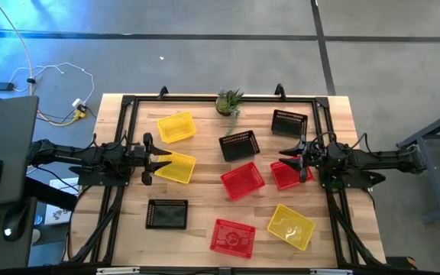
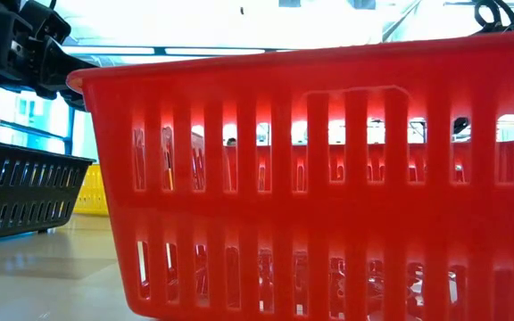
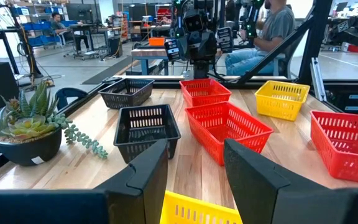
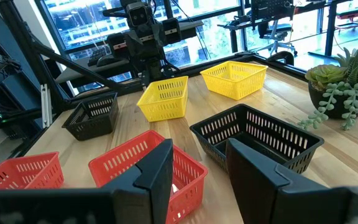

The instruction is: Stack baskets by color

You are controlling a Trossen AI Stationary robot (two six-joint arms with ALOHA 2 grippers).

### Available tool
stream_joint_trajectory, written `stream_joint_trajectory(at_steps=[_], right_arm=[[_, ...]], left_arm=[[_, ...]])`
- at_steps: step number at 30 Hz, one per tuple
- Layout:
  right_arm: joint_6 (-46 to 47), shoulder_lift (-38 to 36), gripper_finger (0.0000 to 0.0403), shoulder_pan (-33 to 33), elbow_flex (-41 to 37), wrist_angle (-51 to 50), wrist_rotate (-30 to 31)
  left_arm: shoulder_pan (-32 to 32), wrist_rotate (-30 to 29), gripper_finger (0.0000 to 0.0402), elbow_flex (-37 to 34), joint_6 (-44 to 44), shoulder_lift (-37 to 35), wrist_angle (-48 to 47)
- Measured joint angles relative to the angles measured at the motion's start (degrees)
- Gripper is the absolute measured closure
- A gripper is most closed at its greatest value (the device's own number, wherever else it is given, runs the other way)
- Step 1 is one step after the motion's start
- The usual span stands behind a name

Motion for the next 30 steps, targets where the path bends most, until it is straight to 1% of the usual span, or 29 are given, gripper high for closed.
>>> stream_joint_trajectory(at_steps=[5, 11, 17, 20, 22, 27, 30], right_arm=[[0.0, 0.0, 0.0265, 0.0, 0.0, 0.0, 0.0], [0.0, 0.0, 0.0265, 0.0, 0.0, 0.0, 0.0], [0.0, 0.0, 0.0265, 0.0, 0.0, 0.0, 0.0], [0.0, 0.0, 0.0265, 0.0, 0.0, 0.0, 0.0], [0.0, 0.0, 0.0265, 0.0, 0.0, 0.0, 0.0], [0.0, 0.0, 0.0265, 0.0, 0.0, 0.0, 0.0], [0.0, 0.0, 0.0265, 0.0, 0.0, 0.0, 0.0]], left_arm=[[0.0, 0.1, 0.0257, 0.0, -0.7, 0.0, 0.0], [0.0, 0.1, 0.0257, 0.0, -7.5, 0.0, 0.1], [0.0, -0.4, 0.0257, 0.0, -8.5, 0.0, 0.5], [0.0, -1.8, 0.0257, 0.0, -12.0, 0.0, 2.8], [0.0, -2.5, 0.0257, 0.0, -12.8, 0.0, 5.7], [0.0, -3.1, 0.0257, 0.2, -5.8, 0.0, 13.5], [0.0, -5.1, 0.0257, 2.6, -1.6, 0.1, 13.7]])
